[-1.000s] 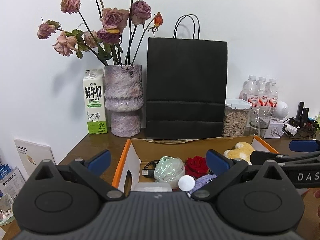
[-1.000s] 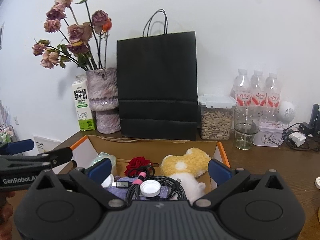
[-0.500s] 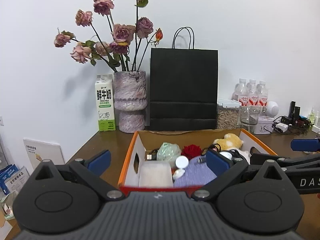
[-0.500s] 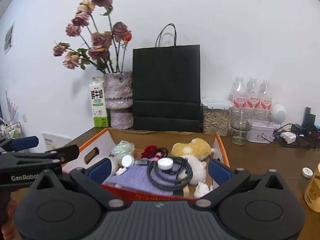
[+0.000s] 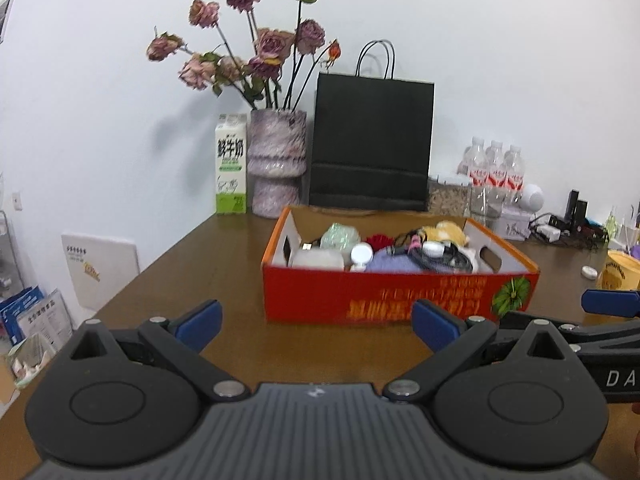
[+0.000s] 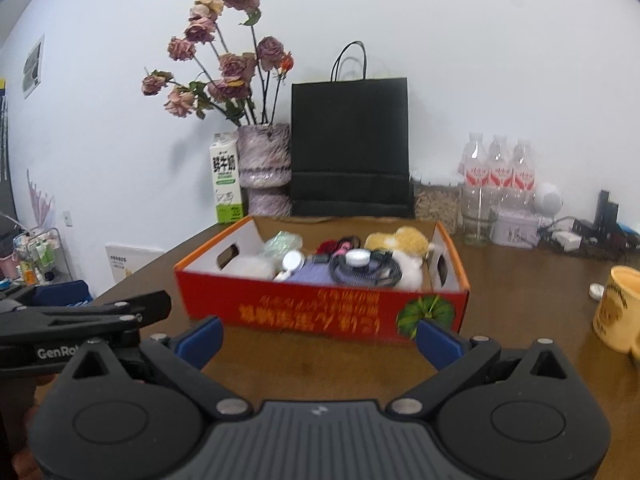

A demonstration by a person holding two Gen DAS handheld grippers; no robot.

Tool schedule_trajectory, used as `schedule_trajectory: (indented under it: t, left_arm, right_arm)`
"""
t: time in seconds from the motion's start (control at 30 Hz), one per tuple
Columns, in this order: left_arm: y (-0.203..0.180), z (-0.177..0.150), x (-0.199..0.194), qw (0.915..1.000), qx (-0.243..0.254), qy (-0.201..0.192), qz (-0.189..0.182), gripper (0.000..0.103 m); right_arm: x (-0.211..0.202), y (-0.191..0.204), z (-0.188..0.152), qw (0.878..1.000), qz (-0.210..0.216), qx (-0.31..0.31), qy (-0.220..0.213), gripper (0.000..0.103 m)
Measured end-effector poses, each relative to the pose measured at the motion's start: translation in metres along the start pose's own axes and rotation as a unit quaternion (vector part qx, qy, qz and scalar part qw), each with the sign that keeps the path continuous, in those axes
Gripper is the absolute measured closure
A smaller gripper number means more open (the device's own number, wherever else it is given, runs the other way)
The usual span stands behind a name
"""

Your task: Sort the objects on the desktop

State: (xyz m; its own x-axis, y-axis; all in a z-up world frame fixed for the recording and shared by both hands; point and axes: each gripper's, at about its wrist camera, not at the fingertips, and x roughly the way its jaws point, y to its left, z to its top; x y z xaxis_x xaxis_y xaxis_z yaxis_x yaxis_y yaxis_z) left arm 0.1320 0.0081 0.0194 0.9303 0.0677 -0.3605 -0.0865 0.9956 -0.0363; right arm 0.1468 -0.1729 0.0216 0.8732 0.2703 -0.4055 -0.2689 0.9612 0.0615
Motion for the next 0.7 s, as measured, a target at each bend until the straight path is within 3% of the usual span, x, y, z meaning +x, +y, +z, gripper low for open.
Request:
schedule_trajectory:
  t: [0.3,0.7]
  left_arm:
    - [-0.002,-0.030,-0.014,0.9996,0.012,0.025,0.010,0.000]
    - [-0.004,-0.030,-0.019,0.9996,0.017,0.018,0.014,0.000]
  right_arm:
    - [-0.017,0.008,-0.037,1.000,-0.017,0.003,0.011,0.000]
    - [-0.021,0.007,-0.039,1.000,-0.009,0.009,0.008,0.000]
